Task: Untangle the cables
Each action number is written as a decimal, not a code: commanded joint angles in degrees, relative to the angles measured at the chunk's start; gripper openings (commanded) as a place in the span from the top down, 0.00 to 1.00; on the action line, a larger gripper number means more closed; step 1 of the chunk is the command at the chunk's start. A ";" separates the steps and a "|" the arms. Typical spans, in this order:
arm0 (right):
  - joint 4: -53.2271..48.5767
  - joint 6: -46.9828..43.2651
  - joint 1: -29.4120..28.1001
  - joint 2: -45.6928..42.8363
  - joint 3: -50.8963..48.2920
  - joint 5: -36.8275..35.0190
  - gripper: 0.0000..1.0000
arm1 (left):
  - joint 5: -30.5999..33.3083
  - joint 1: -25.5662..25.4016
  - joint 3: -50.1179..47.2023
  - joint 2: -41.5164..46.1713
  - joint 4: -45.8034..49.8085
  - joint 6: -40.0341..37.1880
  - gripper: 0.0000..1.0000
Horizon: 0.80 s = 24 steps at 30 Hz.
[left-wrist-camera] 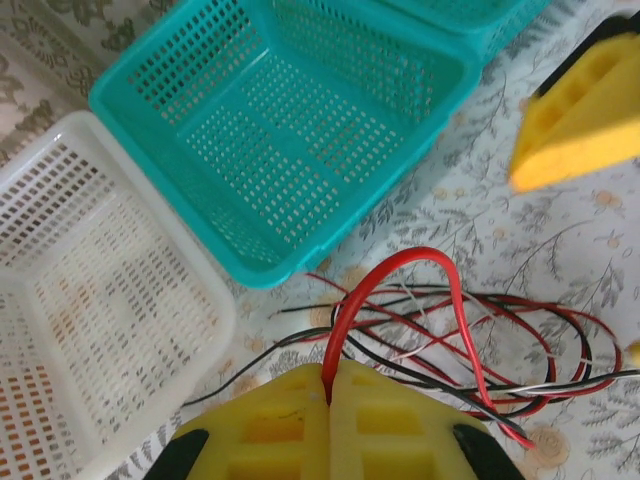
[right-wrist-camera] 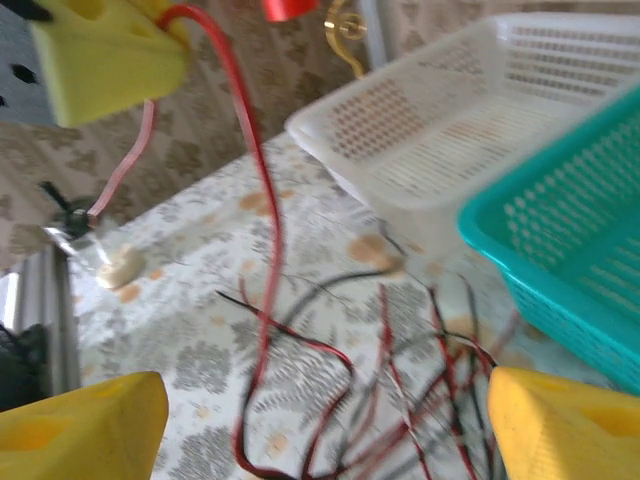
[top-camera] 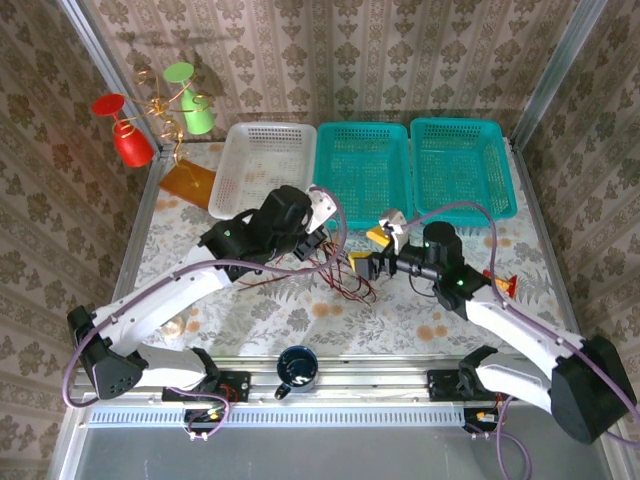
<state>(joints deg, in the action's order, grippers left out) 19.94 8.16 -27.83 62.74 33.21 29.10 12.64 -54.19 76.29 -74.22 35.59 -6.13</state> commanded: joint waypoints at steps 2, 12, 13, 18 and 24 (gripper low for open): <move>8.15 4.62 -1.29 6.33 6.37 6.67 0.20 | -3.07 0.67 1.69 0.19 -1.47 -1.05 1.00; 9.61 3.97 -2.10 14.73 13.46 8.52 0.78 | -5.07 0.73 1.63 0.37 -2.24 -1.26 1.00; 9.50 3.79 -2.14 14.93 13.83 8.91 0.86 | -4.72 0.76 1.29 0.55 -2.73 -1.42 1.00; 4.21 1.29 -2.14 15.33 16.60 8.39 1.00 | -3.32 1.61 -1.03 2.41 -5.78 -0.82 0.50; 3.48 0.10 -0.77 12.92 15.88 4.78 1.00 | -6.75 5.29 0.42 8.27 -5.49 0.63 0.28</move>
<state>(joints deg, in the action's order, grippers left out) 24.62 9.78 -29.32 77.62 48.10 35.55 8.19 -50.87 75.75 -70.89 31.59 -6.22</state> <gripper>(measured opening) 0.068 0.709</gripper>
